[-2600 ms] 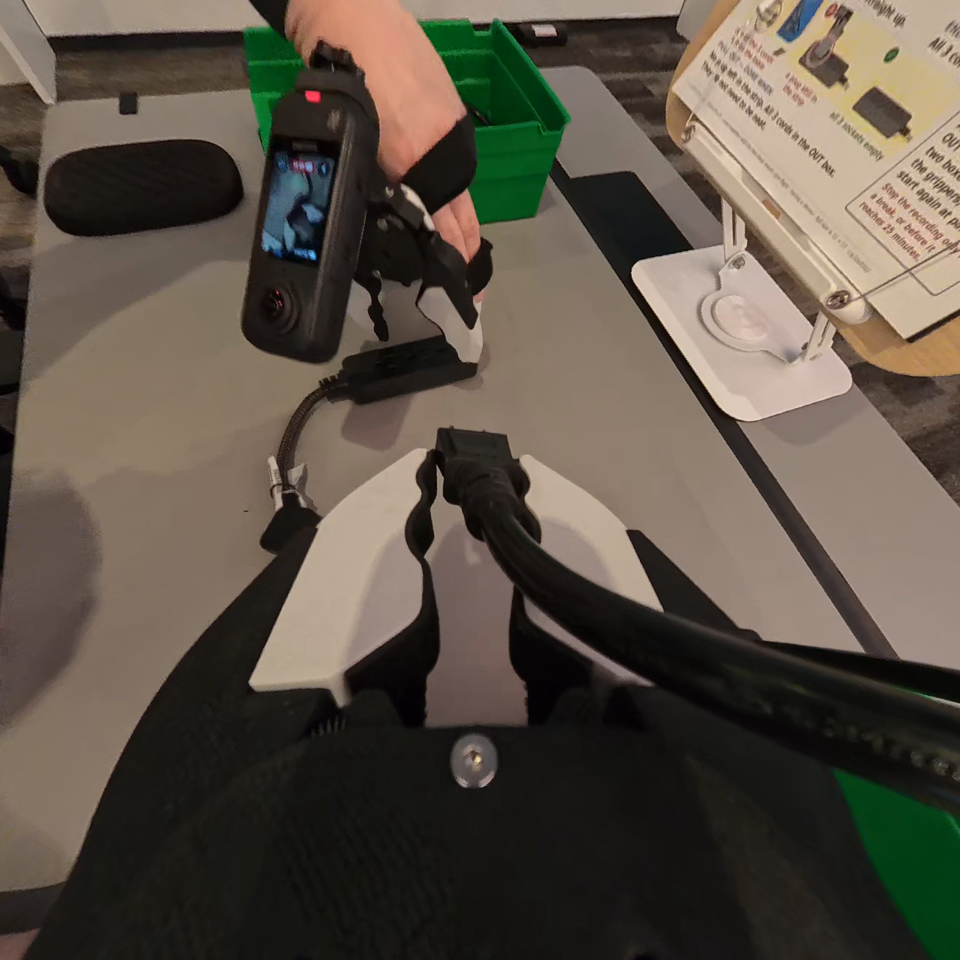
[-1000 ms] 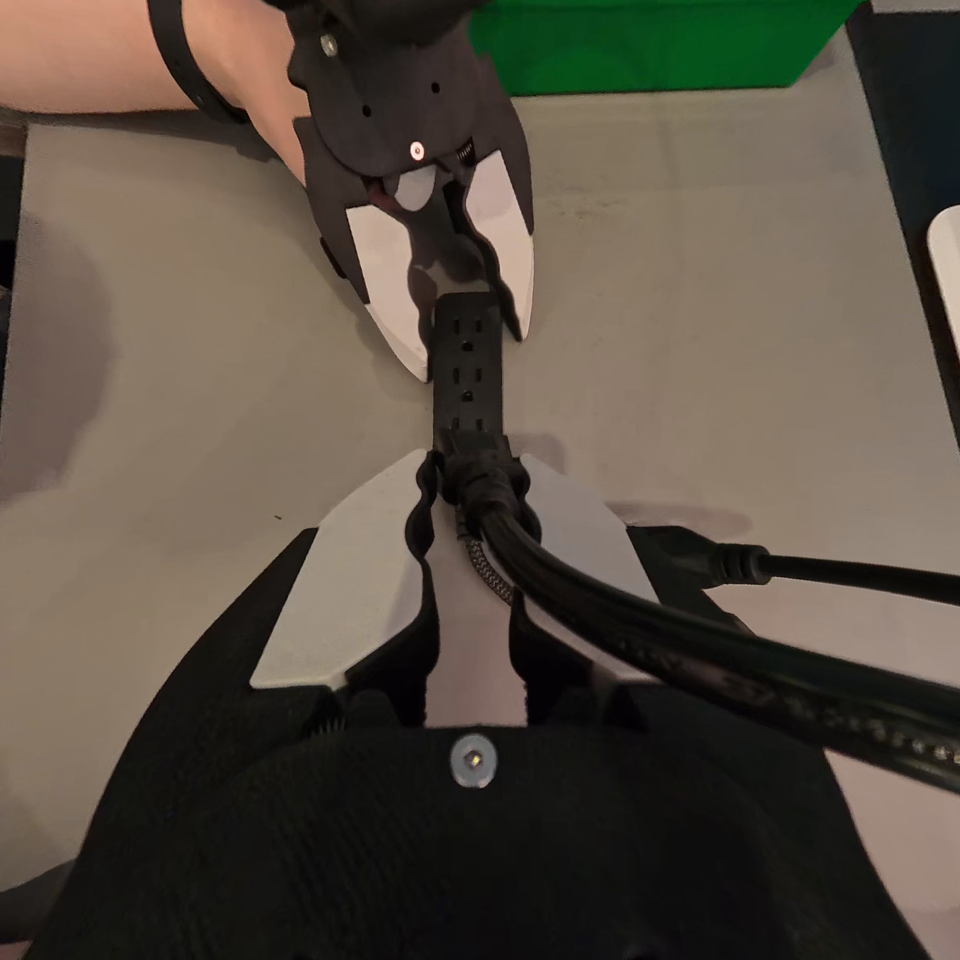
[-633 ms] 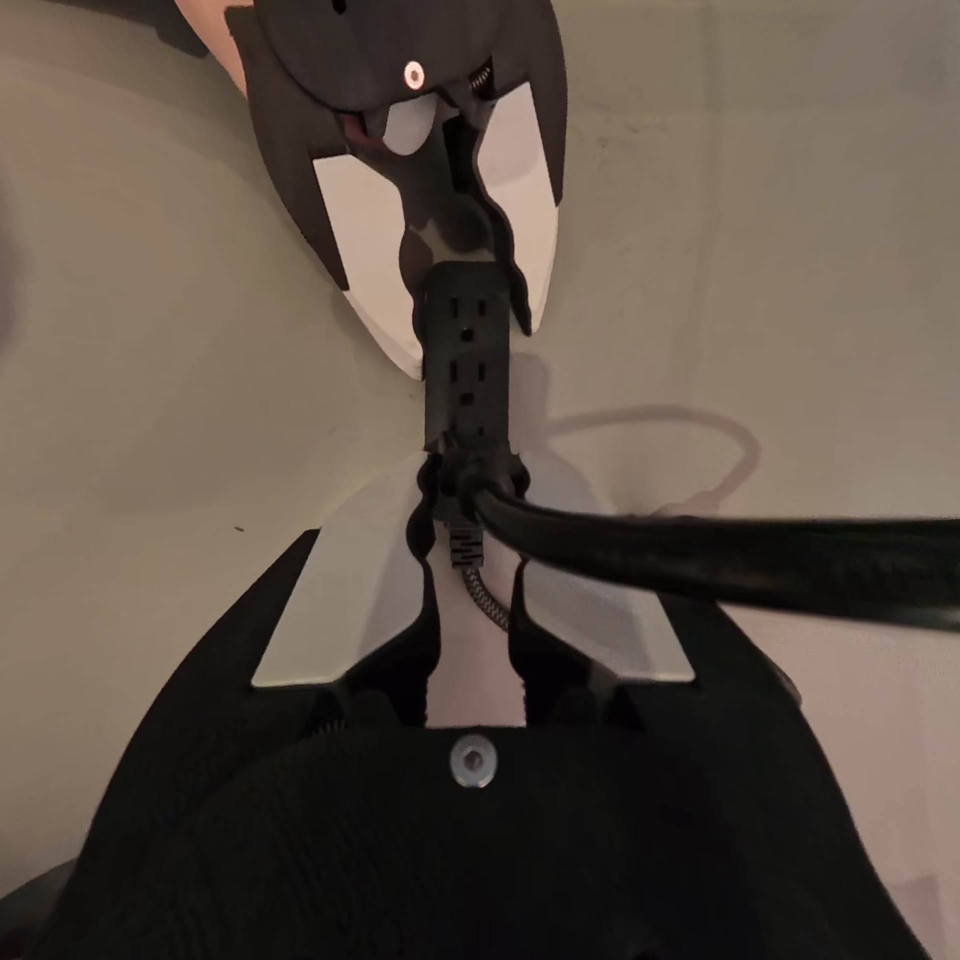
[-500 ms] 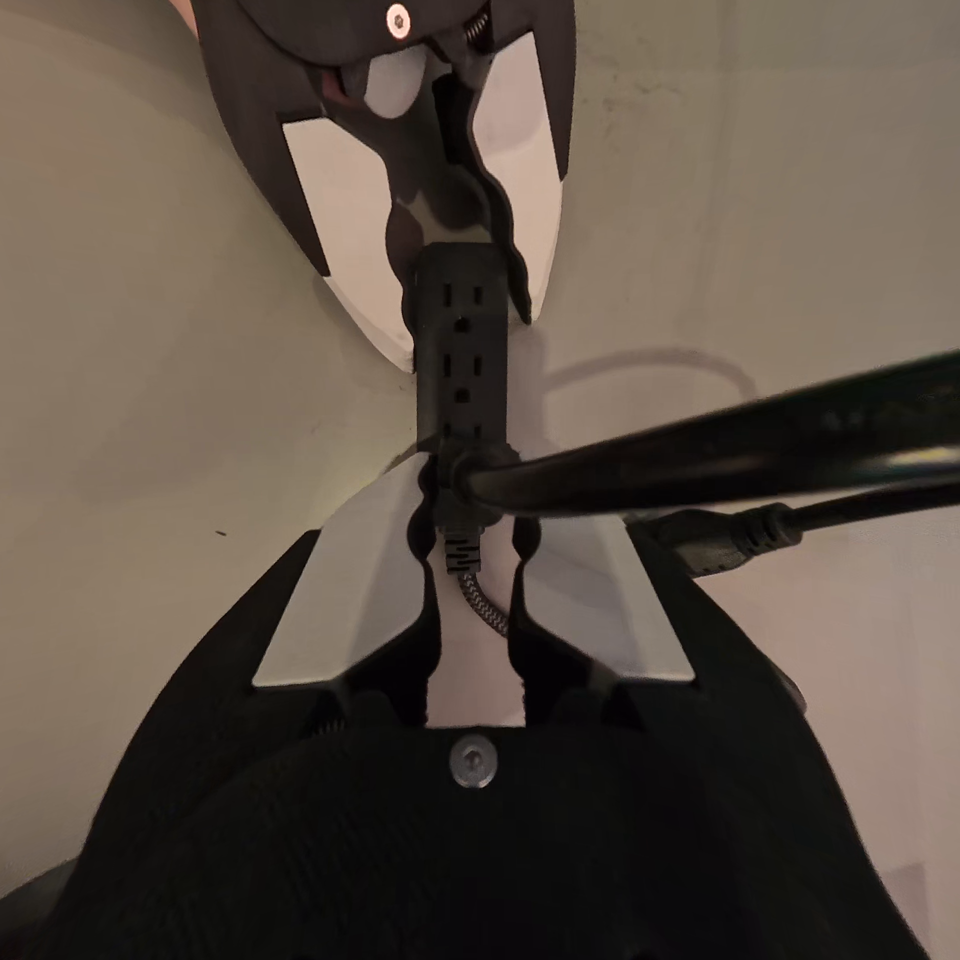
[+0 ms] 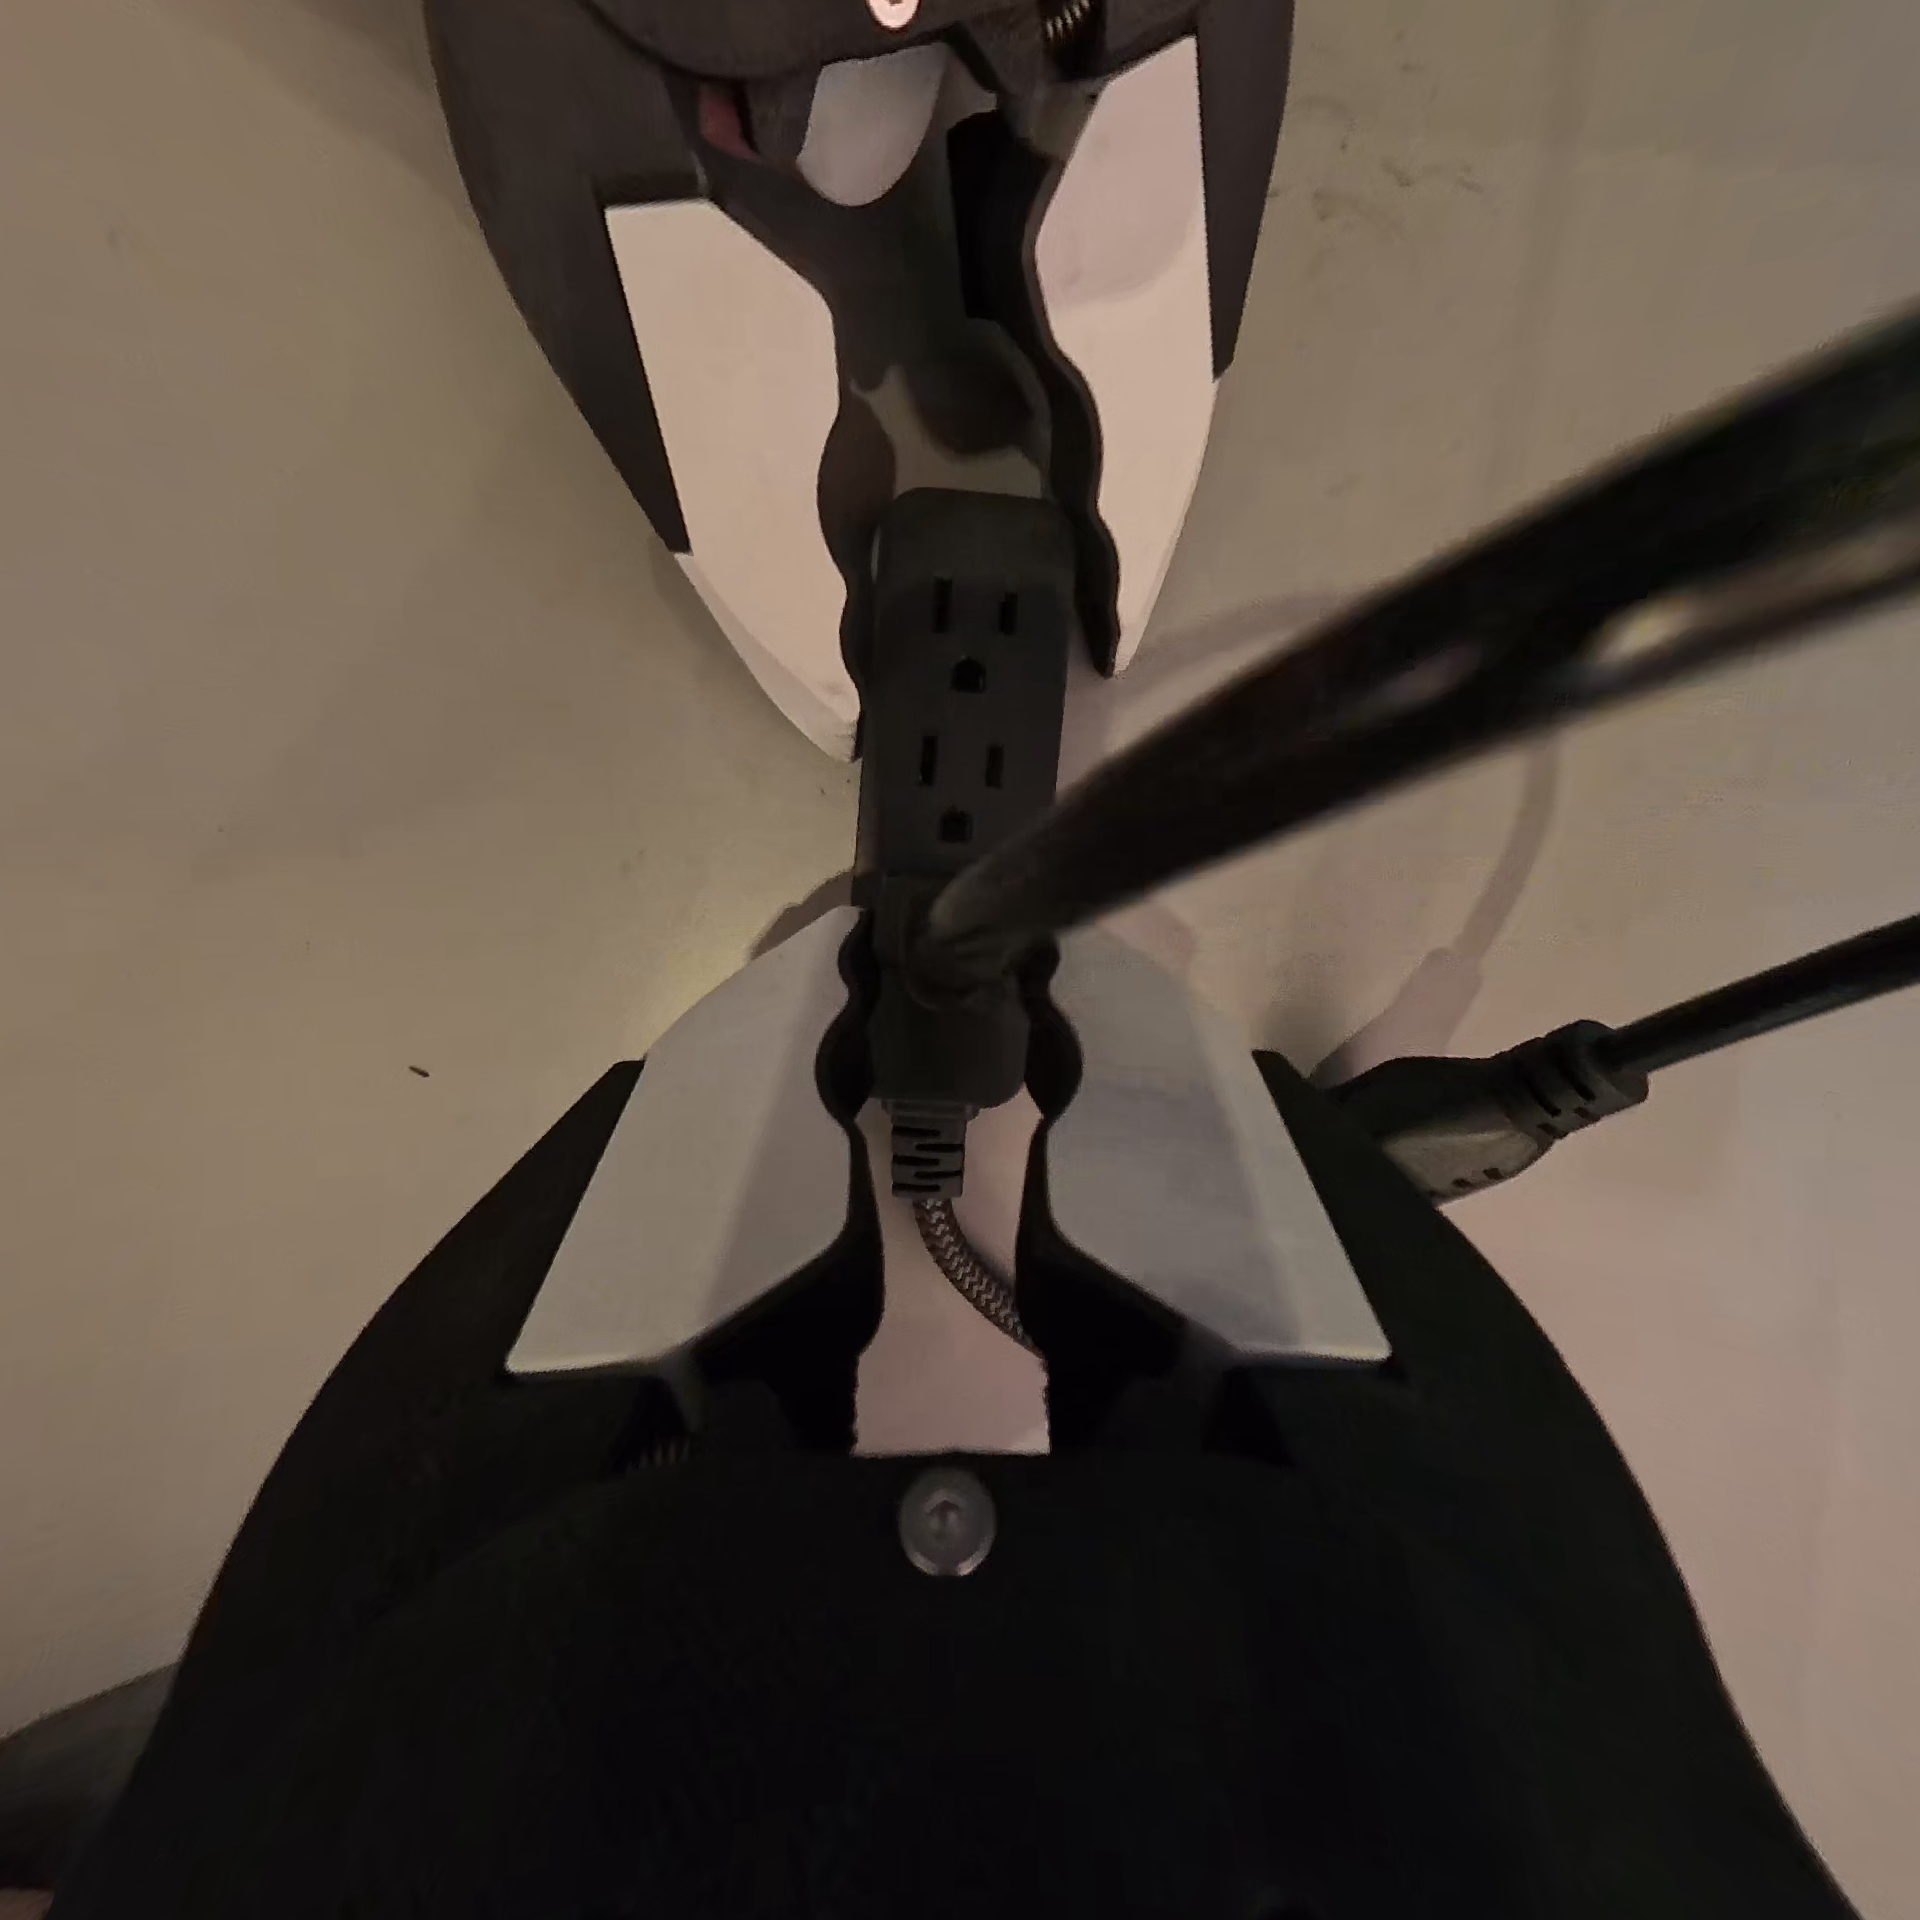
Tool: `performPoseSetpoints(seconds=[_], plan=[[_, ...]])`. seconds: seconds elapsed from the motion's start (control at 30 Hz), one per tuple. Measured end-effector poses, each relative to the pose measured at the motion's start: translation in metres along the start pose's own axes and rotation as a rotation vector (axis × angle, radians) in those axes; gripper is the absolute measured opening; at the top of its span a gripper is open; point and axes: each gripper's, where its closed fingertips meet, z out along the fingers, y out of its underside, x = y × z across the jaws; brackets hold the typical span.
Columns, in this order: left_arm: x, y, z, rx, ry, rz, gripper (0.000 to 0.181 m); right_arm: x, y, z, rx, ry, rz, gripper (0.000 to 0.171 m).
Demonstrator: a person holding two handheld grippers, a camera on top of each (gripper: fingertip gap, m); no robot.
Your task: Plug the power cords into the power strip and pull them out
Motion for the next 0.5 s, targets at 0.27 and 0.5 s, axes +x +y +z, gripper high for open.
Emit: performPoseSetpoints(seconds=[0.27, 0.5], plan=[[0.000, 0.000, 0.000, 0.002, -0.002, -0.001, 0.054, 0.000, -0.001, 0.002, -0.023, -0.027, -0.001, 0.027], [0.000, 0.000, 0.000, 0.002, -0.003, 0.000, 0.054, 0.000, -0.018, -0.010, 0.067, -0.023, 0.048, 0.035]])
